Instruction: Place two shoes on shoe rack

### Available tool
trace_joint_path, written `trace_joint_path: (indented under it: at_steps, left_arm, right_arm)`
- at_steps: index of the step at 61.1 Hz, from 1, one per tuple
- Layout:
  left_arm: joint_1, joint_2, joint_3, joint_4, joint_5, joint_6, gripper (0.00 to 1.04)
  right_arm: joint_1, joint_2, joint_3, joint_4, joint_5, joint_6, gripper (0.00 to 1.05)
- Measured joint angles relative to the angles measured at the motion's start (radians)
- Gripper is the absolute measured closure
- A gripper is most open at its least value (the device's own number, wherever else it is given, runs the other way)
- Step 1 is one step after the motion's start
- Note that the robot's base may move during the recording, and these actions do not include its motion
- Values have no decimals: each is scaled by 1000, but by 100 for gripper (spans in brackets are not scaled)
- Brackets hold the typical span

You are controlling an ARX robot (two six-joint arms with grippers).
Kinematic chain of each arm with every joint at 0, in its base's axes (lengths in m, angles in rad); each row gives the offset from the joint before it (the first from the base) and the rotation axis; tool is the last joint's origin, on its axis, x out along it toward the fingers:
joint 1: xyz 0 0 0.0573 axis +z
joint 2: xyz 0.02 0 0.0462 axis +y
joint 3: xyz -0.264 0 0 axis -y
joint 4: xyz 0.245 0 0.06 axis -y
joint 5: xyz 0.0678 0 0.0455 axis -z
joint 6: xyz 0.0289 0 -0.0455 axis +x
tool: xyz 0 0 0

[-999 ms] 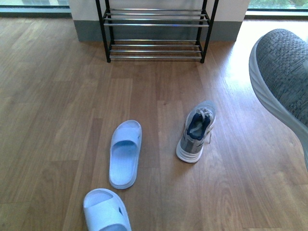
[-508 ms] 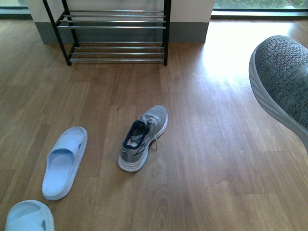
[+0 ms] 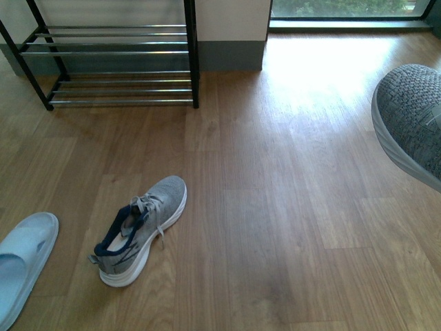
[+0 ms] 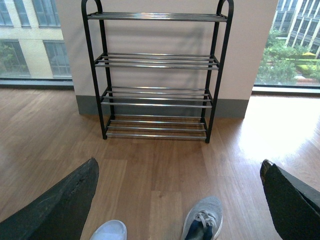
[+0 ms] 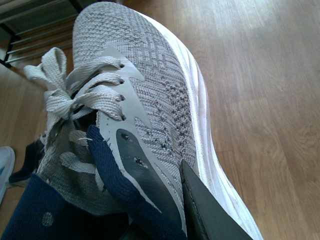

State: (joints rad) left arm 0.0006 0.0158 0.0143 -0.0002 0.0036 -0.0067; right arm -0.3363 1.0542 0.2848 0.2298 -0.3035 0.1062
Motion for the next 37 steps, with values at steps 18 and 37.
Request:
trace_joint_path:
  at_steps: [18, 37]
  left_arm:
    - [0, 0, 0, 0, -7, 0, 9]
    - [0, 0, 0, 0, -4, 0, 9]
  right_arm:
    - [2, 0, 0, 0, -21, -2, 103]
    - [6, 0, 0, 0, -17, -2, 103]
